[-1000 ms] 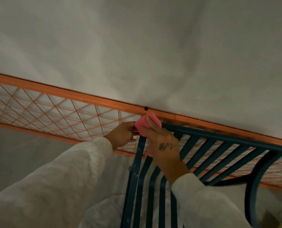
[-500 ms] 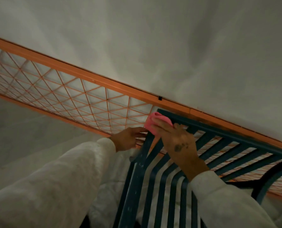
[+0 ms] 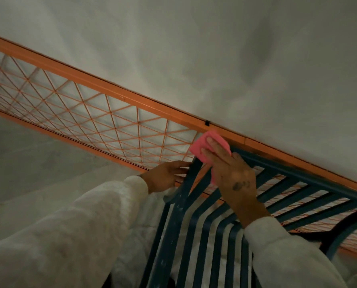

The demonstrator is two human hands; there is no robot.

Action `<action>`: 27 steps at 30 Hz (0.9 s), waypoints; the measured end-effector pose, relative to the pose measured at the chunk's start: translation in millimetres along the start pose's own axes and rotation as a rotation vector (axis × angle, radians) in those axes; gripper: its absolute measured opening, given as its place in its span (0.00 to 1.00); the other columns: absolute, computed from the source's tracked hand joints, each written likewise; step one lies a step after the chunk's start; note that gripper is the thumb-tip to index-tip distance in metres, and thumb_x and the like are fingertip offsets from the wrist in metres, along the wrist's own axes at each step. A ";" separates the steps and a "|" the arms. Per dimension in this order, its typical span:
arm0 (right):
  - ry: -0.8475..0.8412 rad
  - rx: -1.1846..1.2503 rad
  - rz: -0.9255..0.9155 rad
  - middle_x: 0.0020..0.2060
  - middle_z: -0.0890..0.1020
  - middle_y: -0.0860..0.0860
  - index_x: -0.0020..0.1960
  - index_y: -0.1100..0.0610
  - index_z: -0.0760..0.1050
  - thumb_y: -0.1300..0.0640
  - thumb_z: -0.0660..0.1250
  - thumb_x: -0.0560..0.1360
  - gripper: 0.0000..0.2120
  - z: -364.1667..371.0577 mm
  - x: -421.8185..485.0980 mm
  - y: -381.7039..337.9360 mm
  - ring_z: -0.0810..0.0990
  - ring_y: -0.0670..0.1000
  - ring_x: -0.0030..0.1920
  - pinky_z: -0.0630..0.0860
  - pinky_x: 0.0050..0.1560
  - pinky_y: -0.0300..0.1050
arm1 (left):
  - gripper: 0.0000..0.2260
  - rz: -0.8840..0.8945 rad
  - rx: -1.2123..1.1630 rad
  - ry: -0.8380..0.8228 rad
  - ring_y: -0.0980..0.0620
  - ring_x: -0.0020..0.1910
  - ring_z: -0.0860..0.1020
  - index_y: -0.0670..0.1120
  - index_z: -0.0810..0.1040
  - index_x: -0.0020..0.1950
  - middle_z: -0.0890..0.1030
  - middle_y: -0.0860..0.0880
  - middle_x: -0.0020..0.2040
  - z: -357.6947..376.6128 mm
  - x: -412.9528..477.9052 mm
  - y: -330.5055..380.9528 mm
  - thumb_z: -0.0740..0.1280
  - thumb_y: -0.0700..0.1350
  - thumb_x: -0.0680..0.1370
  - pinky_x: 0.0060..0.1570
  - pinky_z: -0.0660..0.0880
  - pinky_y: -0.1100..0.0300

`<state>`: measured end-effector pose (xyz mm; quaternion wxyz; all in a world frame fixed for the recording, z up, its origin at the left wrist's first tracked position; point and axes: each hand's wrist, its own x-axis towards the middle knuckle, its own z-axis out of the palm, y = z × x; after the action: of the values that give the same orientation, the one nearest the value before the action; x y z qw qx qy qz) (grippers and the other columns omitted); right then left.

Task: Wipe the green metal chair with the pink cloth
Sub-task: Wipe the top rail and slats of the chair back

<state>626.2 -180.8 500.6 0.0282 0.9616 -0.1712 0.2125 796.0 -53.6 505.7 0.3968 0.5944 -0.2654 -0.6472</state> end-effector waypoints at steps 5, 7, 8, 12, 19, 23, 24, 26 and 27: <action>-0.028 0.052 0.029 0.70 0.72 0.52 0.71 0.52 0.71 0.69 0.72 0.69 0.33 12.9 -20.2 -14.3 0.80 0.56 0.61 0.79 0.56 0.53 | 0.31 0.005 0.110 0.017 0.52 0.62 0.74 0.45 0.66 0.74 0.72 0.46 0.71 0.6 2.5 -6.3 0.56 0.22 0.75 0.43 0.77 0.70; -0.278 0.064 -0.019 0.72 0.67 0.47 0.71 0.46 0.67 0.69 0.74 0.65 0.40 26.4 -38.3 -28.9 0.82 0.57 0.57 0.80 0.54 0.53 | 0.30 0.005 0.172 0.032 0.52 0.64 0.74 0.49 0.68 0.72 0.76 0.50 0.66 0.1 3.0 -9.4 0.58 0.25 0.75 0.53 0.73 0.64; -0.349 0.079 -0.022 0.72 0.67 0.45 0.71 0.44 0.67 0.69 0.75 0.63 0.42 28.9 -43.9 -33.3 0.83 0.57 0.55 0.81 0.52 0.52 | 0.30 0.008 0.184 0.029 0.53 0.63 0.74 0.50 0.69 0.72 0.77 0.53 0.63 0.4 2.6 -9.8 0.59 0.25 0.75 0.54 0.72 0.64; -0.318 -0.018 0.023 0.73 0.70 0.47 0.72 0.45 0.66 0.69 0.70 0.68 0.37 9.7 -18.7 -30.3 0.82 0.58 0.52 0.83 0.44 0.54 | 0.32 0.022 0.153 0.030 0.59 0.56 0.75 0.47 0.67 0.73 0.74 0.49 0.68 -0.5 1.6 -12.9 0.56 0.22 0.74 0.42 0.75 0.71; -0.385 -0.222 0.161 0.70 0.71 0.53 0.64 0.52 0.74 0.65 0.71 0.71 0.23 -37.9 54.9 -51.1 0.78 0.60 0.52 0.80 0.35 0.52 | 0.27 0.064 0.069 0.025 0.52 0.57 0.75 0.39 0.65 0.74 0.71 0.40 0.71 6.1 -4.7 -7.0 0.53 0.23 0.77 0.36 0.75 0.75; -0.496 -0.356 0.140 0.69 0.67 0.56 0.64 0.58 0.71 0.63 0.63 0.77 0.15 -29.3 62.1 -65.7 0.74 0.60 0.56 0.70 0.35 0.50 | 0.24 0.074 0.104 0.077 0.59 0.52 0.82 0.38 0.67 0.73 0.74 0.41 0.68 6.5 -2.4 -14.5 0.55 0.25 0.78 0.45 0.75 0.73; -0.509 -0.358 0.105 0.68 0.68 0.56 0.63 0.58 0.71 0.63 0.62 0.77 0.15 -21.2 56.2 -67.0 0.74 0.61 0.57 0.71 0.36 0.50 | 0.22 0.074 0.135 0.108 0.53 0.59 0.80 0.39 0.69 0.71 0.74 0.41 0.68 5.1 -2.6 -20.6 0.57 0.26 0.78 0.53 0.74 0.69; -0.529 -0.260 0.021 0.67 0.68 0.56 0.63 0.59 0.70 0.66 0.60 0.75 0.17 -3.0 32.5 -63.7 0.74 0.64 0.59 0.77 0.42 0.54 | 0.24 0.073 0.227 0.124 0.48 0.67 0.74 0.42 0.71 0.71 0.75 0.44 0.69 1.8 -5.0 -34.7 0.57 0.26 0.77 0.64 0.69 0.60; -0.522 -0.198 -0.018 0.68 0.69 0.55 0.64 0.58 0.70 0.68 0.60 0.73 0.21 5.5 17.9 -58.4 0.76 0.64 0.59 0.79 0.46 0.56 | 0.26 0.066 0.269 0.106 0.49 0.69 0.72 0.45 0.71 0.71 0.74 0.47 0.69 1.2 -6.1 -42.3 0.56 0.26 0.76 0.68 0.67 0.58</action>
<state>663.5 -132.3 504.2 0.0790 0.9778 -0.1842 -0.0603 786.3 -25.6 474.8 0.3480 0.6665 -0.3479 -0.5601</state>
